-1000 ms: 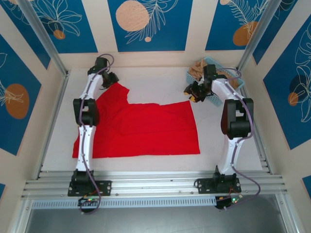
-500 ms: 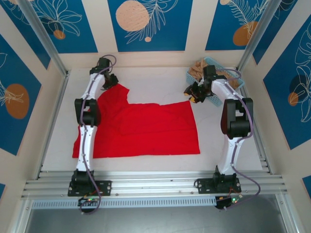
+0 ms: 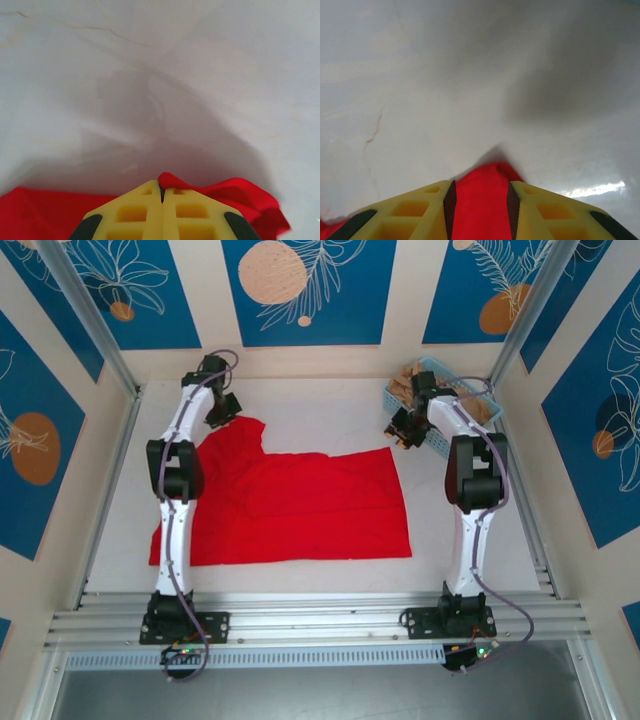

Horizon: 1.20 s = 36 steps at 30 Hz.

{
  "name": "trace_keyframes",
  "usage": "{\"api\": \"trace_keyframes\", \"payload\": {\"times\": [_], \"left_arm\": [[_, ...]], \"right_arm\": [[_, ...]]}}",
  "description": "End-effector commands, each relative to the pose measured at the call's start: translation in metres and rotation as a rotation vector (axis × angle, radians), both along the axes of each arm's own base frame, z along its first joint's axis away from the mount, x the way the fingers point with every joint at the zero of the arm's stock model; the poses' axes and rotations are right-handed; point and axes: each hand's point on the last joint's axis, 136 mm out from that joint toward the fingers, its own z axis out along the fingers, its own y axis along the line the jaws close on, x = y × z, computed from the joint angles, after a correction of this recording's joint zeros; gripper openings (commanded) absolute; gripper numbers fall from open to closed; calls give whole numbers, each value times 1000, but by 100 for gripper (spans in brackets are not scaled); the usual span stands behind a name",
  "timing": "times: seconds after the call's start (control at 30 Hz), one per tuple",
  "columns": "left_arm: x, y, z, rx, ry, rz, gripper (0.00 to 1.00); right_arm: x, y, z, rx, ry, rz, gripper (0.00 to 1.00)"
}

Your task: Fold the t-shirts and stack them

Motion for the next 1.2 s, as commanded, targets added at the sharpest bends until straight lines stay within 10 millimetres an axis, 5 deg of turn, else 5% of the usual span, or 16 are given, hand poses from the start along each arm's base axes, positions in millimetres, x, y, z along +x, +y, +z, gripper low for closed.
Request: {"api": "trace_keyframes", "payload": {"times": [0.0,0.37,0.6,0.97,1.17], "left_arm": [[-4,12,32,-10,-32,33,0],[-4,16,49,-54,-57,14,0],[-6,10,59,-87,-67,-7,0],[-9,6,69,-114,-75,-2,0],[-15,3,78,-122,-80,-7,0]], "right_arm": [[-6,1,-15,-51,71,20,33],[-10,17,-23,-79,109,48,29],[-6,-1,28,-231,-103,59,37],[20,-62,16,-247,-22,-25,30],[45,-72,24,-190,-56,-40,30]]}}
